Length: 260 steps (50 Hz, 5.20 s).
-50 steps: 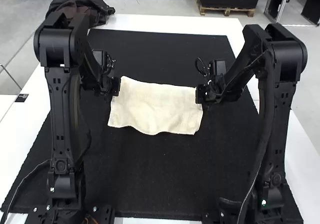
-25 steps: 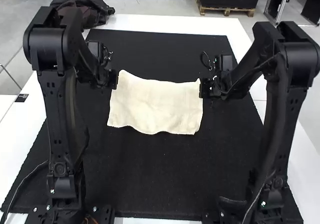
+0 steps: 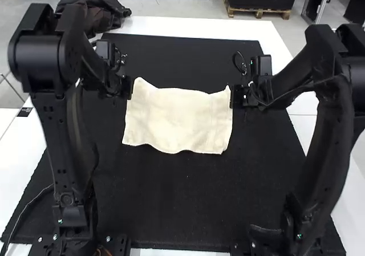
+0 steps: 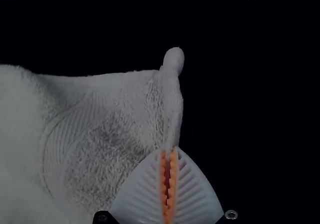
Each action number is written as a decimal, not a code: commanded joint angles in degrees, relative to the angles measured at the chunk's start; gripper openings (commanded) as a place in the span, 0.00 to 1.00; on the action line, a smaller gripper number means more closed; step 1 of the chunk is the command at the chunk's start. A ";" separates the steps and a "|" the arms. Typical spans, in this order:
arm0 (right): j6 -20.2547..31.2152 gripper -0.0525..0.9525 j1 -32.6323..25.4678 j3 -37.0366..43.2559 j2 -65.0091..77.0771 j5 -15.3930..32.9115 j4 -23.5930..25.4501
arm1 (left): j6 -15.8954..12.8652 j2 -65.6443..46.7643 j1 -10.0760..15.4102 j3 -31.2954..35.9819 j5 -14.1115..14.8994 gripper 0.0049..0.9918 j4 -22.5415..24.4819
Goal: Fold the towel.
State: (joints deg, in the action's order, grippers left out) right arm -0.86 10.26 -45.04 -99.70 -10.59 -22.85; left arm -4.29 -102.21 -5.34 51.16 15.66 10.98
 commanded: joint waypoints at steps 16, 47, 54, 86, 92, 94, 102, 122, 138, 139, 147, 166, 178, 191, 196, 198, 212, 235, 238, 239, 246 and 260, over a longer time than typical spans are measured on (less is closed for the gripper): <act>-0.81 0.03 -0.68 1.27 7.68 -4.53 6.33 | -3.18 8.43 -2.83 -4.49 0.86 0.02 -2.99; -0.63 0.03 -0.68 4.25 15.41 -7.52 15.64 | -6.08 14.06 -4.50 -6.86 0.86 0.02 -12.65; 0.34 0.03 -0.68 5.05 15.85 -7.87 18.72 | -7.39 15.11 -4.41 -7.83 0.86 0.02 -14.15; 1.74 0.03 -0.42 11.20 16.73 -8.92 21.27 | -9.86 17.22 -4.68 -15.65 -0.54 0.02 -14.24; 2.09 0.03 -0.33 12.87 16.56 -8.75 21.36 | -10.03 17.22 -5.29 -16.70 -0.54 0.02 -14.06; 2.09 0.03 -0.33 13.48 16.38 -8.75 21.18 | -10.12 17.22 -5.47 -17.14 -0.54 0.02 -13.71; 2.18 0.03 -0.59 15.24 15.33 -8.39 19.25 | -10.38 17.22 -5.99 -19.34 -0.54 0.02 -11.16; 2.01 0.53 -0.68 16.21 14.97 -6.46 17.40 | -10.56 17.22 -5.99 -24.61 -0.63 0.82 -6.24; 1.57 0.94 -0.33 16.38 15.06 -7.25 17.40 | -10.38 17.22 -7.84 -24.96 0.86 0.98 -4.65; 1.57 0.95 -0.33 16.38 15.06 -7.25 17.31 | -10.38 17.31 -8.19 -24.88 0.86 0.98 -4.57; 1.39 0.95 -0.24 16.12 14.80 -7.69 14.94 | -10.21 17.58 -11.36 -24.61 2.36 0.98 -2.63; 0.95 0.95 1.78 14.98 9.26 -6.99 9.84 | -7.04 20.30 -13.73 -21.01 2.88 0.98 -2.46; 0.95 0.95 2.57 13.13 5.75 -6.81 7.56 | -5.72 22.41 -13.82 -20.13 3.32 0.98 -3.69; 0.34 0.95 3.36 12.43 2.76 -6.72 5.27 | -5.11 24.69 -13.82 -20.22 3.32 0.98 -4.30; 0.25 0.95 3.36 12.43 2.05 -6.72 4.75 | -4.93 25.31 -13.82 -20.22 3.32 0.98 -4.48; 0.07 0.95 3.45 12.34 1.70 -6.72 4.04 | -4.67 25.57 -13.73 -20.22 3.32 0.98 -4.65; -0.02 0.80 3.89 11.29 -1.90 -7.16 3.52 | -4.41 26.28 -13.82 -20.48 3.32 0.98 -5.53; 0.42 0.03 6.70 11.02 -2.08 -8.57 4.13 | -4.14 26.45 -13.90 -20.48 3.32 0.98 -5.89; 0.42 0.03 6.61 10.93 -1.81 -8.75 4.39 | -4.14 26.45 -13.90 -20.48 3.32 0.98 -5.89; 0.34 0.03 6.53 10.93 -1.73 -8.92 4.57 | -4.14 26.45 -13.82 -20.48 3.32 0.98 -5.89; 0.42 0.03 5.91 9.88 1.00 -9.36 8.09 | -3.70 26.45 -13.90 -20.48 3.32 0.98 -5.97; -0.37 0.03 2.39 7.16 8.29 -10.94 14.33 | -3.70 26.45 -13.90 -20.48 3.32 0.98 -6.68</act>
State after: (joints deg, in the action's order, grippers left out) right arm -0.69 14.20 -35.57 -94.48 -18.33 -9.78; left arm -8.49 -77.17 -18.74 29.82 18.09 4.27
